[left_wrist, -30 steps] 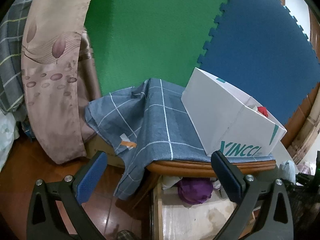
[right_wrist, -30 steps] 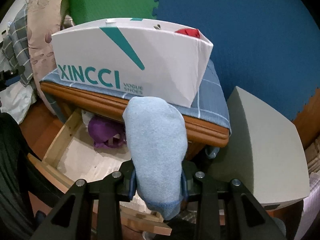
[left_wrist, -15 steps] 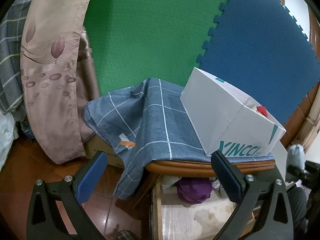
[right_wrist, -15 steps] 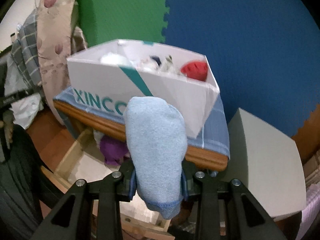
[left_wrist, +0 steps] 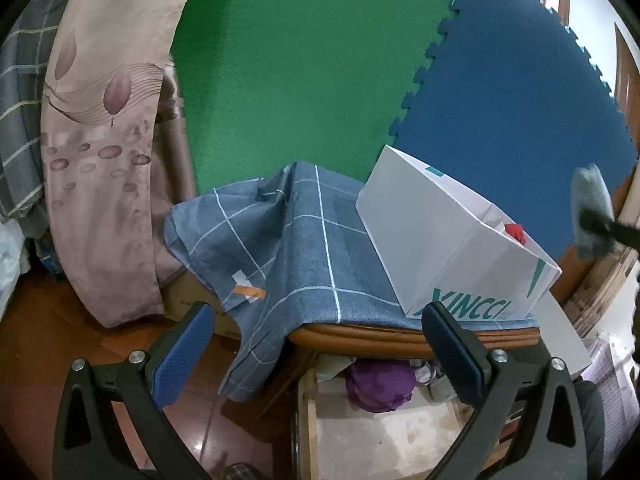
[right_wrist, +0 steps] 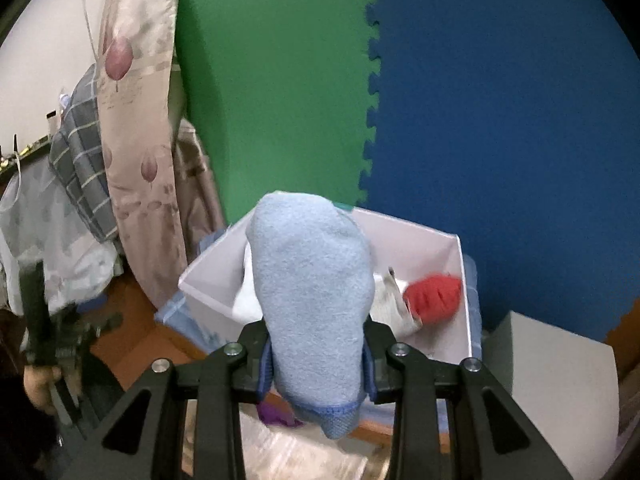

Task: Take underwear out of drawer
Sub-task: 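Carry the light blue underwear up over the white box with the right gripper, then lower the light blue underwear into the box and open the right gripper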

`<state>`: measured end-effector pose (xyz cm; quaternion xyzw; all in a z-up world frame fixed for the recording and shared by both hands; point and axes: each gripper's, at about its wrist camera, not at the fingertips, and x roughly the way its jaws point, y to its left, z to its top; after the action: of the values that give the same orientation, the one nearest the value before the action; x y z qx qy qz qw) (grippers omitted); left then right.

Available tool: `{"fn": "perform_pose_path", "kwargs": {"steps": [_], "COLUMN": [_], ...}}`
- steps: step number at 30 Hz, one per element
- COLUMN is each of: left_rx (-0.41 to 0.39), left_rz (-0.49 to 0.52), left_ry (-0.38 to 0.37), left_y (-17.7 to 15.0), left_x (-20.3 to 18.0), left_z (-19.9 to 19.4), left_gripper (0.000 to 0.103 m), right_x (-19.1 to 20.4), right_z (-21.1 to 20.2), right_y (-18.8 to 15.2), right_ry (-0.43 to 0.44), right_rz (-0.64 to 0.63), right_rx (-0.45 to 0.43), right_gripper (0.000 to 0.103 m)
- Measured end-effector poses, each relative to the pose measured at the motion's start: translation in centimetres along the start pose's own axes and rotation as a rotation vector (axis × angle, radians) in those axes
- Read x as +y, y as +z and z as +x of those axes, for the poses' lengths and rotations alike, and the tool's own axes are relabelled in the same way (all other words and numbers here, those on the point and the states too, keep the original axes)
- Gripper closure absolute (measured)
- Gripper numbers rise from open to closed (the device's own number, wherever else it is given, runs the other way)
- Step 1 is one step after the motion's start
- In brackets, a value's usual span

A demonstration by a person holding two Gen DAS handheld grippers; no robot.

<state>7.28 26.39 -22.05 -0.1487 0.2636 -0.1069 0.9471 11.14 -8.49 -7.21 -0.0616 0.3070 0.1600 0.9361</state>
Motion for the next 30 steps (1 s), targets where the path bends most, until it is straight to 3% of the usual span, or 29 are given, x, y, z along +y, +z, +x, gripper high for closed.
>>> {"fn": "perform_pose_path", "kwargs": {"steps": [5,12,18,30], "left_rx": [-0.011,-0.02,-0.017,0.006], "left_rz": [-0.017,-0.035,-0.041,-0.015], "left_ry": [-0.015,-0.03,-0.034,-0.015], "left_y": [0.1,0.1,0.0,0.0], "left_x": [0.4,1.0,1.1,0.4], "left_z": [-0.3,-0.6,-0.5,0.1], "left_gripper": [0.0,0.0,0.0,0.0], "right_x": [-0.9,-4.5,-6.5,-7.8], "right_z": [4.3,10.8,15.0,17.7], "right_y": [4.0,6.5,5.9,4.6], "right_ry": [-0.003,-0.026,-0.067,-0.047], "right_rz": [0.07,0.216,0.251,0.311], "right_rx": [0.034,0.125,0.209,0.257], "right_gripper": [0.069,0.069,0.069,0.067]}}
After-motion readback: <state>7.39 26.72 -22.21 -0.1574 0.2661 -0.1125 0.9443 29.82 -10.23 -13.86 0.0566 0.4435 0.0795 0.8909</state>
